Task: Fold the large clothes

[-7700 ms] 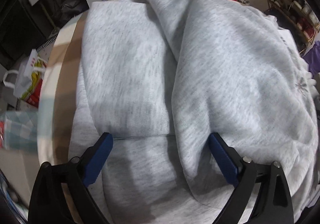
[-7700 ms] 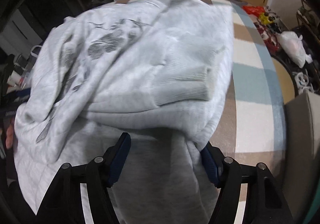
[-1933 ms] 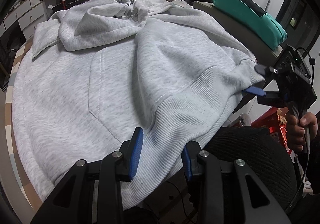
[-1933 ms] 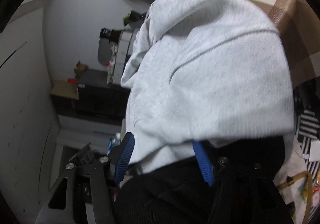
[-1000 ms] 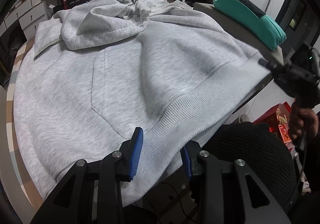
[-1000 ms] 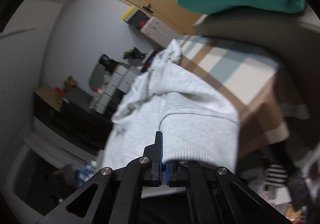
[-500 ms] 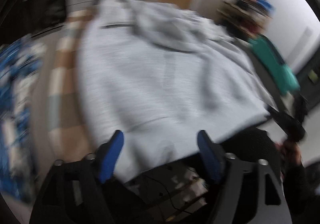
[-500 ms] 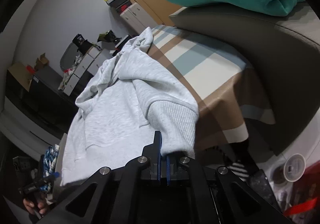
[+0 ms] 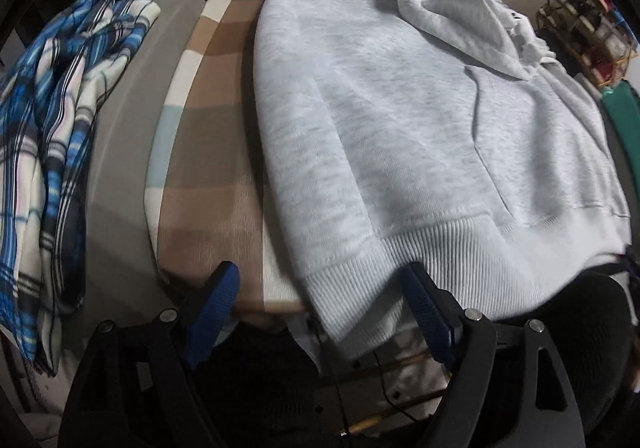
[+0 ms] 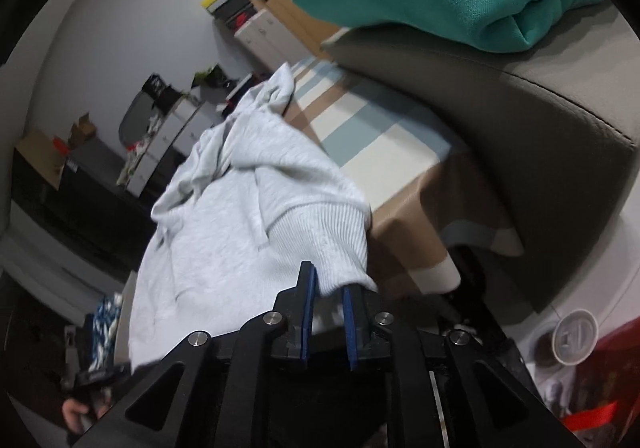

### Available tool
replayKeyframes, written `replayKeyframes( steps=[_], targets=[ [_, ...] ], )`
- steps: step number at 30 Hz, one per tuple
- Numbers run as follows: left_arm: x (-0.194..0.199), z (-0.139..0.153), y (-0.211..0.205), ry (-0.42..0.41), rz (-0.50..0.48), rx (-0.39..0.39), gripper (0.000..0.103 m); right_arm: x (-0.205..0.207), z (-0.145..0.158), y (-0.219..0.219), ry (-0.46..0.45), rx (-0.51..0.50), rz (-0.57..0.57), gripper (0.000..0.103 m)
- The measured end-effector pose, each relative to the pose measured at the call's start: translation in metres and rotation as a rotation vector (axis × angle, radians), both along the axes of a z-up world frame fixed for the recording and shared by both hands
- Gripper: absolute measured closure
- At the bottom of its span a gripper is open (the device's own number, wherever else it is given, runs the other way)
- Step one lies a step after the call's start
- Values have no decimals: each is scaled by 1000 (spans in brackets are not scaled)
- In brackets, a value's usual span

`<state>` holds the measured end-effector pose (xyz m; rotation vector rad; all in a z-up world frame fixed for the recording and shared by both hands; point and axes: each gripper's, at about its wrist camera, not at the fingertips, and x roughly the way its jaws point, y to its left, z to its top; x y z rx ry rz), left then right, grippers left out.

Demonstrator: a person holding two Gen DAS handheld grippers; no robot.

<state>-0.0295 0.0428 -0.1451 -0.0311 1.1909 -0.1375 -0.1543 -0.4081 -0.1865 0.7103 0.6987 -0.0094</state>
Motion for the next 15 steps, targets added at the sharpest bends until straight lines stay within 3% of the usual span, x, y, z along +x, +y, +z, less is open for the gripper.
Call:
replayKeyframes(
  steps=[5, 7, 10, 15],
  targets=[
    [10, -6, -15, -30, 5, 37, 23, -19, 19, -2, -61, -81, 38, 85],
    [15, -7, -22, -45, -7, 44, 22, -24, 25, -6, -82, -106, 18, 66],
    [18, -10, -23, -49, -44, 54, 22, -26, 29, -14, -110, -139, -21, 56],
    [15, -1, -19, -45, -60, 99, 21, 11, 9, -24, -16, -21, 59, 56]
  ],
)
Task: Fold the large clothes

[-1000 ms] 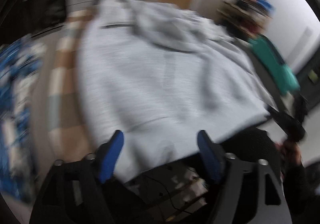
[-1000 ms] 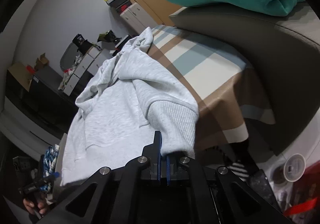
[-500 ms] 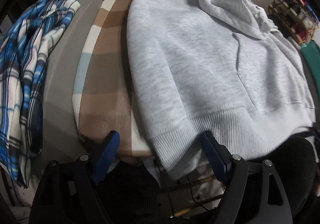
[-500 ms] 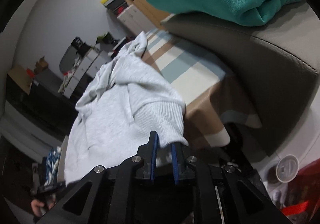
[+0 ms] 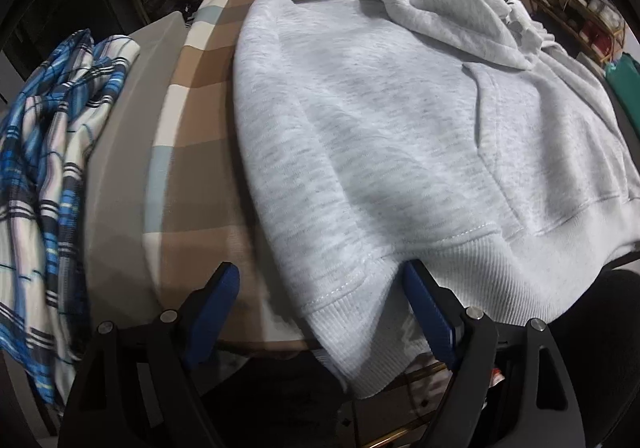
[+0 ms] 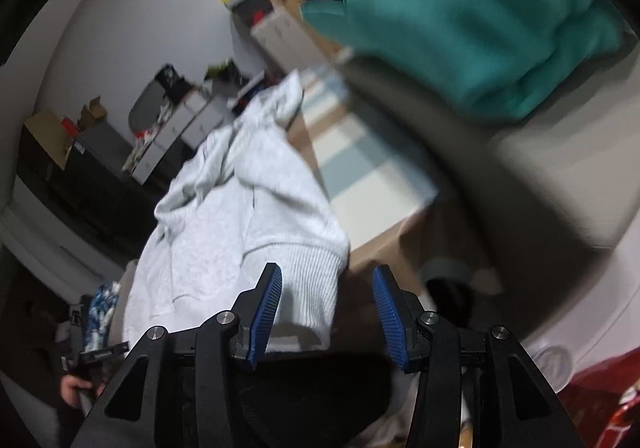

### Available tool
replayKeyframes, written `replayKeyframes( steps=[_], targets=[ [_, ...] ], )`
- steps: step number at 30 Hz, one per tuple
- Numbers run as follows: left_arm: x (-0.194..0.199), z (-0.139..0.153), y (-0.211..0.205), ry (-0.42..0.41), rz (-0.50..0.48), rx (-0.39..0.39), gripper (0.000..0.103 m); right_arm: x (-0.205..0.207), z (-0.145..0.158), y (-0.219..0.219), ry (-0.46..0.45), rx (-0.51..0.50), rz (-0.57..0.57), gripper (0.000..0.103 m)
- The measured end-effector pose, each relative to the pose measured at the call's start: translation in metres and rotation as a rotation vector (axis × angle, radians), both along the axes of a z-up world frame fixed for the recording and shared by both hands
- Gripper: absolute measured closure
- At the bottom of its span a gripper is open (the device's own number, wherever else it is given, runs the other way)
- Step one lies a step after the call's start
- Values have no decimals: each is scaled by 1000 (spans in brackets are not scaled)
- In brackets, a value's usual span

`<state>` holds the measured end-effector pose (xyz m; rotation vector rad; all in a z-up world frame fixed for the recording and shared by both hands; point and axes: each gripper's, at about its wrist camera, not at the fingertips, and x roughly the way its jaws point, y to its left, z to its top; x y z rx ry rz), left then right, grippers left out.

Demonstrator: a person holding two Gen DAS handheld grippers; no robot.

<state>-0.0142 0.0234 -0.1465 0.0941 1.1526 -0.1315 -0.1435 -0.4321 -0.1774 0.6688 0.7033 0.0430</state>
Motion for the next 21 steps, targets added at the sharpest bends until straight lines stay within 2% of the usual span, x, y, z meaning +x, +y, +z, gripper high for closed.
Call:
replayKeyframes(
  steps=[4, 7, 9, 11, 12, 13, 16, 17, 18, 20, 21],
  targets=[
    [0, 0, 21, 16, 34, 35, 21, 17, -13, 2, 46, 90, 72, 56],
    [0, 1, 28, 23, 59, 71, 22, 24, -22, 8, 90, 101, 106, 55],
    [-4, 3, 26, -2, 53, 158, 21, 27, -30, 7, 102, 162, 119, 56],
    [-9, 4, 24, -21, 55, 232, 20, 29, -37, 2, 100, 223, 112, 68],
    [-12, 5, 25, -30, 60, 259, 20, 29, -37, 1, 91, 238, 114, 83],
    [-16, 7, 26, -32, 60, 271, 20, 30, -36, 1, 83, 238, 116, 84],
    [-28, 14, 33, -60, 86, 343, 21, 29, -29, 5, 76, 158, 108, 85],
    [-30, 14, 37, -63, 94, 347, 21, 29, -27, 7, 77, 124, 105, 86],
    [-33, 16, 43, -56, 103, 316, 21, 29, -26, 8, 84, 94, 96, 86],
    [-39, 19, 50, -55, 103, 217, 21, 29, -25, 6, 94, 73, 87, 86],
    [-44, 20, 54, -32, 85, 123, 21, 30, -26, 4, 99, 78, 84, 86]
  ],
)
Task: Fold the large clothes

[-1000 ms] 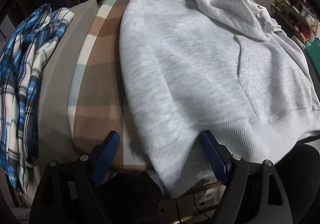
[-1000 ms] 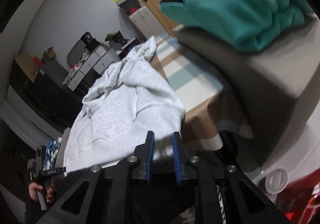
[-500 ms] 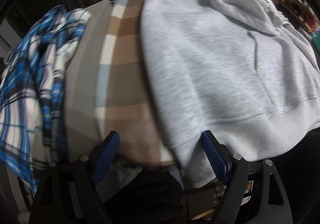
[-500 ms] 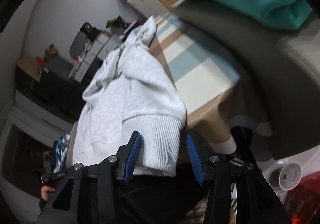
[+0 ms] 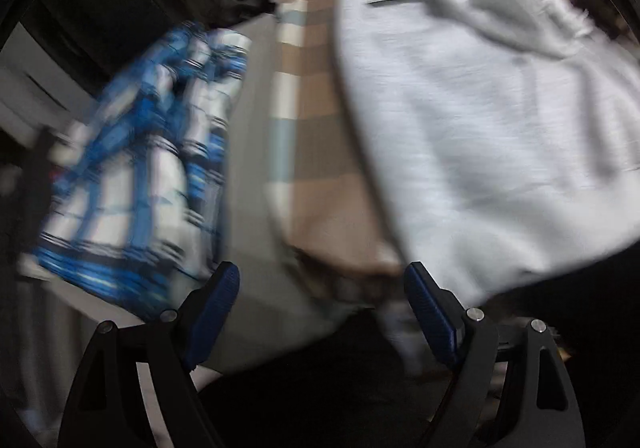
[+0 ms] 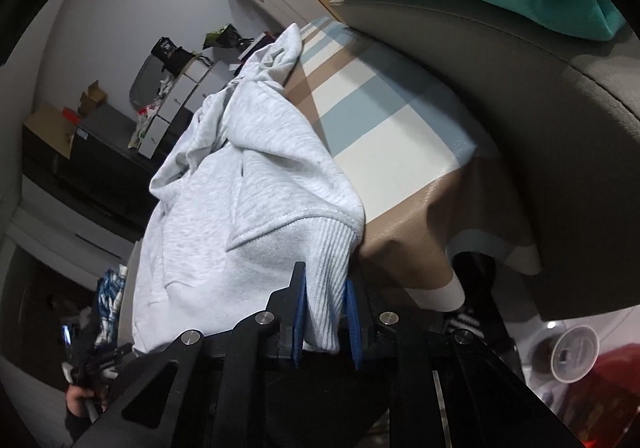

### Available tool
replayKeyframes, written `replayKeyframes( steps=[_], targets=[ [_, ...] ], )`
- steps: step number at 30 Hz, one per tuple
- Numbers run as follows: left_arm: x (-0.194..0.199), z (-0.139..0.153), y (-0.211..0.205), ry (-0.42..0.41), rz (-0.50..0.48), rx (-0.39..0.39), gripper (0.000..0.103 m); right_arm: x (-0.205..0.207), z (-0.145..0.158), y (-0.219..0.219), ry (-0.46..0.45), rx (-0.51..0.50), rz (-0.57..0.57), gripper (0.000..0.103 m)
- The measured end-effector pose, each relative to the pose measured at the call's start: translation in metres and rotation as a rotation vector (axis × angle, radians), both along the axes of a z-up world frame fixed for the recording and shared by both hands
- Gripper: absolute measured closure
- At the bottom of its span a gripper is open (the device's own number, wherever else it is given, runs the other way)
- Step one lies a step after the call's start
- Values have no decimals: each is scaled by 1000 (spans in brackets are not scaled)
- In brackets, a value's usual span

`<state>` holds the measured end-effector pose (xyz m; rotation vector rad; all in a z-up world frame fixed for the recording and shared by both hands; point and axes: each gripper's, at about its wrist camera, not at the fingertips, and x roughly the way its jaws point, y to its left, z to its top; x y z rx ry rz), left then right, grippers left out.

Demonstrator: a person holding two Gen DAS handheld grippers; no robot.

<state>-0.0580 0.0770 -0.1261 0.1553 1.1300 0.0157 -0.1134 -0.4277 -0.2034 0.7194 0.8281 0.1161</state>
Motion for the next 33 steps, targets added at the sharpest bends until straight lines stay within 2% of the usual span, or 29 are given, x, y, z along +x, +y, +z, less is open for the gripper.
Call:
replayKeyframes(
  steps=[1, 2, 4, 6, 8, 10, 12, 13, 15, 17, 20, 23, 26, 28, 30, 33],
  targets=[
    [-1, 0, 2, 17, -5, -65, 21, 0, 0, -1, 2, 0, 0, 85],
    [-7, -2, 3, 44, -17, -200, 21, 1, 1, -1, 5, -11, 0, 84],
    [-5, -11, 5, 89, -16, -385, 21, 1, 3, 1, 5, -35, 0, 84],
    [3, -25, 4, 144, 9, -507, 21, 1, 1, -1, 10, -15, -3, 83],
    [5, -35, 5, 165, 40, -573, 21, 1, -1, -4, 21, 11, -8, 80],
    [2, -44, 10, 189, 62, -686, 21, 1, -5, -8, 26, 72, -5, 79],
    [-7, -44, 17, 196, 93, -797, 24, 2, -7, -11, 11, 130, 21, 79],
    [-8, -42, 21, 174, 90, -844, 24, 2, -6, -11, -26, 171, 51, 79],
    [-14, -33, 19, 141, 84, -862, 25, -2, 0, -11, -104, 214, 82, 79],
    [-24, -19, 19, 88, 33, -874, 25, -7, 9, -12, -179, 240, 104, 79],
    [-25, -1, 10, 23, -61, -880, 25, -6, 18, -13, -225, 248, 121, 79],
    [-13, 3, 11, -21, -67, -907, 25, 5, 14, -14, -198, 258, 119, 77],
    [7, -9, 11, 21, -38, -968, 24, 16, 9, -12, -142, 260, 94, 74],
    [15, -16, 8, 46, -24, -966, 24, 18, 6, -12, -113, 288, 82, 62],
    [20, -20, 7, 68, -16, -983, 24, 21, 7, -9, -100, 280, 84, 57],
    [21, -18, 10, 68, -17, -999, 24, 29, 10, -7, -88, 257, 94, 57]
  ],
)
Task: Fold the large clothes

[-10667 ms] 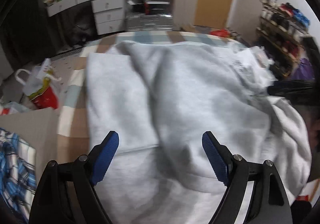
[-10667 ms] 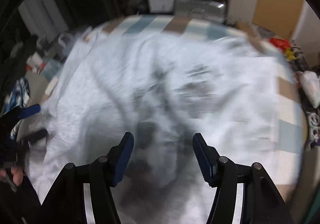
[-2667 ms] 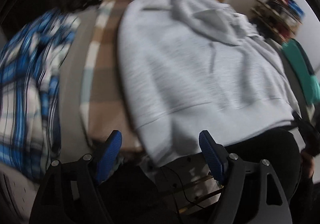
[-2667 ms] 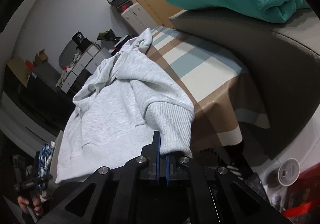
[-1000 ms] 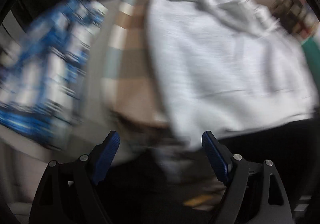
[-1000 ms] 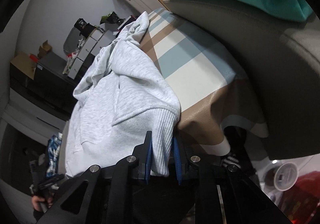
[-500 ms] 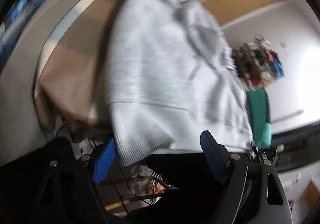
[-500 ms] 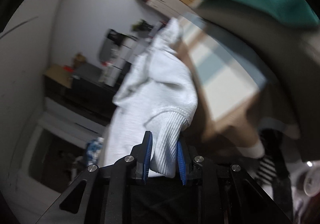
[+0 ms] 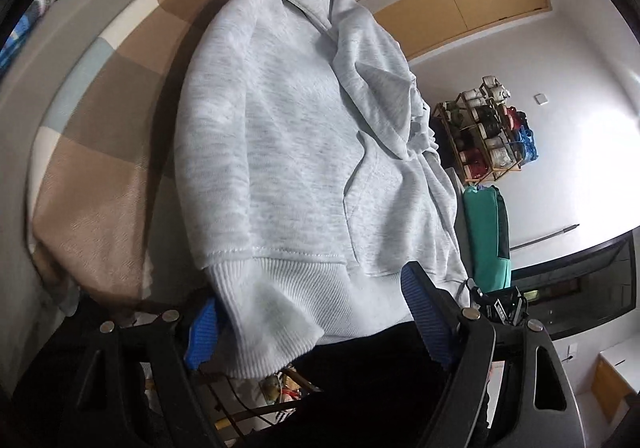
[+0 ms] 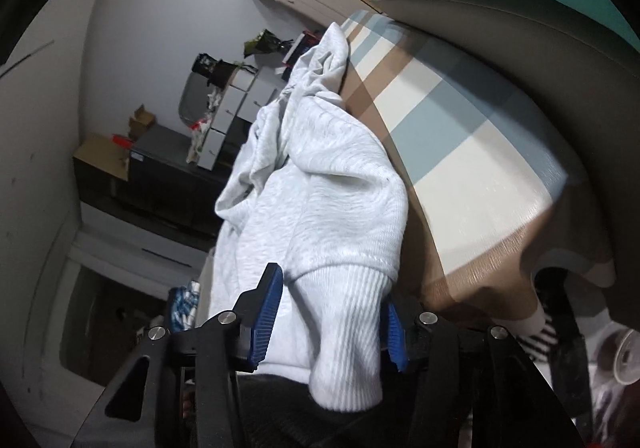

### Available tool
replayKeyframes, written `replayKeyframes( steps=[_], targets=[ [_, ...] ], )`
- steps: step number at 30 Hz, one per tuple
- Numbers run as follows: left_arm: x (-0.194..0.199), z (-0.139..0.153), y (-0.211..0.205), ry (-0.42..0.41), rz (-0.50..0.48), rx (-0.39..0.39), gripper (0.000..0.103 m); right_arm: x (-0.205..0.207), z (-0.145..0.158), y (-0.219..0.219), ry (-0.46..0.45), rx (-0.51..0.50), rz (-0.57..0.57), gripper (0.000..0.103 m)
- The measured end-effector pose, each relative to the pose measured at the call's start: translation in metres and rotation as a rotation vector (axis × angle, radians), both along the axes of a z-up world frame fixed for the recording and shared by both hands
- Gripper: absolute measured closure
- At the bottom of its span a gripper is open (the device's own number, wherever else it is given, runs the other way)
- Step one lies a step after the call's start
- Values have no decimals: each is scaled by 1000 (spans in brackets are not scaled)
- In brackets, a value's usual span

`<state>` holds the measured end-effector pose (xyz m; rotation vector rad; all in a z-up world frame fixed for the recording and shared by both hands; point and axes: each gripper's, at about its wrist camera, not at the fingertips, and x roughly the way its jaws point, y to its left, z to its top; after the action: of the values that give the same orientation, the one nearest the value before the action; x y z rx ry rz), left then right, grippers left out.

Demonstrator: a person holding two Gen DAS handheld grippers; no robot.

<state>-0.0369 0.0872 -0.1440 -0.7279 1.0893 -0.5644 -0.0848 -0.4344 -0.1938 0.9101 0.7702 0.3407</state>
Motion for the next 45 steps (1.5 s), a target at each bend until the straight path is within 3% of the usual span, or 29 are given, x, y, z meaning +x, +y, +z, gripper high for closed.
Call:
replayKeyframes(
  steps=[2, 5, 7, 8, 9, 10, 13, 15, 19, 25, 30, 38, 41, 45],
  targets=[
    [-1, 2, 3, -18, 44, 11, 24, 6, 2, 4, -1, -5, 14, 57],
    [-1, 0, 1, -8, 28, 22, 26, 14, 9, 13, 0, -34, 53, 58],
    [-1, -2, -4, 10, 17, 97, 41, 13, 26, 23, -61, -105, 74, 66],
    [-1, -4, -6, 26, 16, 135, 54, 13, 35, 28, -91, -135, 89, 68],
    [-3, -3, -5, 22, 29, 159, 60, 14, 41, 33, -107, -156, 101, 70],
    [-4, -3, -5, 30, 39, 192, 71, 16, 42, 37, -103, -175, 111, 70],
    [-5, -4, -6, 48, 53, 262, 85, 29, 33, 45, -19, -269, 133, 77],
    [-4, -4, -7, 55, 52, 309, 95, 33, 24, 42, 30, -277, 132, 86],
    [-3, -5, -3, 82, 44, 318, 100, 36, 21, 34, 37, -240, 124, 95],
    [-15, 3, -5, 45, -22, 408, 102, 9, 49, 34, -66, -255, 112, 97],
    [-33, 8, -9, 21, -37, 461, 102, -19, 57, 35, -108, -177, 93, 97],
    [-65, 54, -11, -69, -86, 405, 102, -64, 78, 25, -137, -59, 73, 97],
    [-51, 77, -15, -112, -92, 388, 102, -68, 84, 23, -148, -25, 61, 96],
    [13, 107, -27, -153, -107, 385, 102, -34, 111, 18, -194, -11, 63, 96]
  ],
)
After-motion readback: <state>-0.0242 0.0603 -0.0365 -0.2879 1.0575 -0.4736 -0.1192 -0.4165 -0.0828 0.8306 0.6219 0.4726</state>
